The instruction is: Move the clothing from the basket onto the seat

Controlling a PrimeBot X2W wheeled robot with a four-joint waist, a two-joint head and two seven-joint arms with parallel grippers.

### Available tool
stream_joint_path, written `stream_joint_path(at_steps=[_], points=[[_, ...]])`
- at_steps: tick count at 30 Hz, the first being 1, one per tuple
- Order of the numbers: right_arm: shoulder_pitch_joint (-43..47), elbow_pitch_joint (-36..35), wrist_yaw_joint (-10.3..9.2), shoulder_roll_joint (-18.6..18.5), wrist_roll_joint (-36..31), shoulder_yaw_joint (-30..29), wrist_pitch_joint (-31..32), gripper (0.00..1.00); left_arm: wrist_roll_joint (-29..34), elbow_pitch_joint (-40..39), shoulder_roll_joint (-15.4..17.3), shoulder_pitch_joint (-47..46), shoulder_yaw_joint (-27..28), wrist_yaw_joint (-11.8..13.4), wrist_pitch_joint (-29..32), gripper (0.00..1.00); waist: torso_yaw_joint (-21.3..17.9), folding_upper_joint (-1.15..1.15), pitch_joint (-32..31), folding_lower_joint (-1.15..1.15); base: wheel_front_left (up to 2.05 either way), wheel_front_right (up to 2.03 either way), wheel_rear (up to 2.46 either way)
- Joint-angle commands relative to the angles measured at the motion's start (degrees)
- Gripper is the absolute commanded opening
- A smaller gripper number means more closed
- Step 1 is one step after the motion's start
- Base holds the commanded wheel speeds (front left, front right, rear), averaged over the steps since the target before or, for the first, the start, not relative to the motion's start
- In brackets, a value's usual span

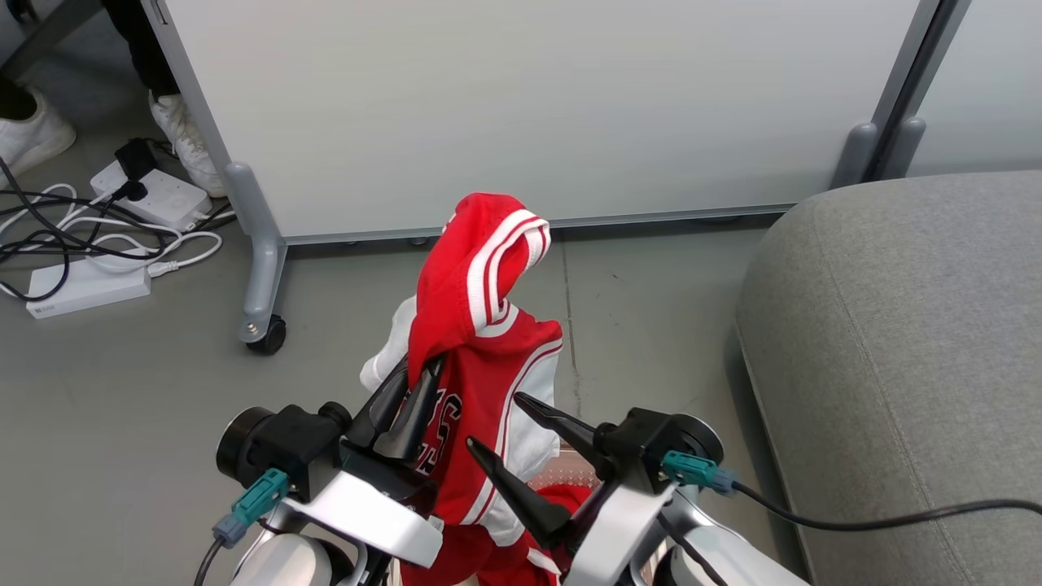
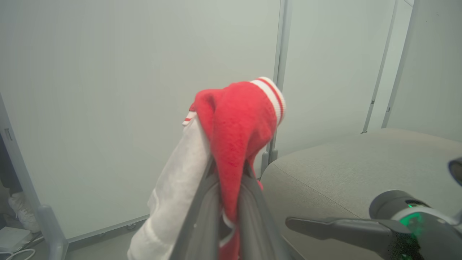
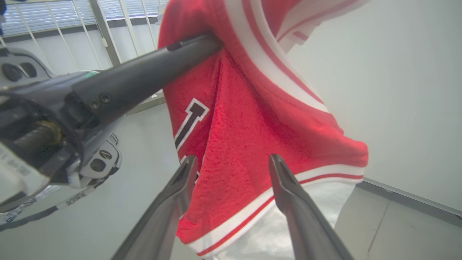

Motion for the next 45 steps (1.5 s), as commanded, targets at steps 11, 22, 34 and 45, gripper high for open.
stream_joint_path(at_steps=[11,22,34,45], points=[[-10.96,8.04,0.13,-0.34,4.11,8.91,-0.88,0.99,0.42,0.53,-0.35,-1.81,-1.55,-0.67,-0.16,0.0,1.4,0.0,0.93,0.0,0.0,0.0,0.0],[-14.28,12.17,0.12,-0.37,7.79,9.49,-3.11,0.0,-0.09,0.62,-0.44,-2.66,-1.97,-0.95,-1.04,0.0,1.38,0.0,1.58,0.0,0.0,0.0,0.0],[-12.76,15.01,0.13,-0.34,7.21,2.11,-7.97,0.0,1.82,0.65,0.68,-1.51,-5.45,-1.53,1.26,1.0,-0.33,0.0,1.79,0.0,0.0,0.0,0.0],[-10.07,17.79,0.13,-0.32,1.52,-6.3,-8.62,0.0,4.44,3.6,1.21,-0.27,-11.18,-3.1,3.83,1.0,-2.98,0.0,2.09,0.0,0.0,0.0,0.0]])
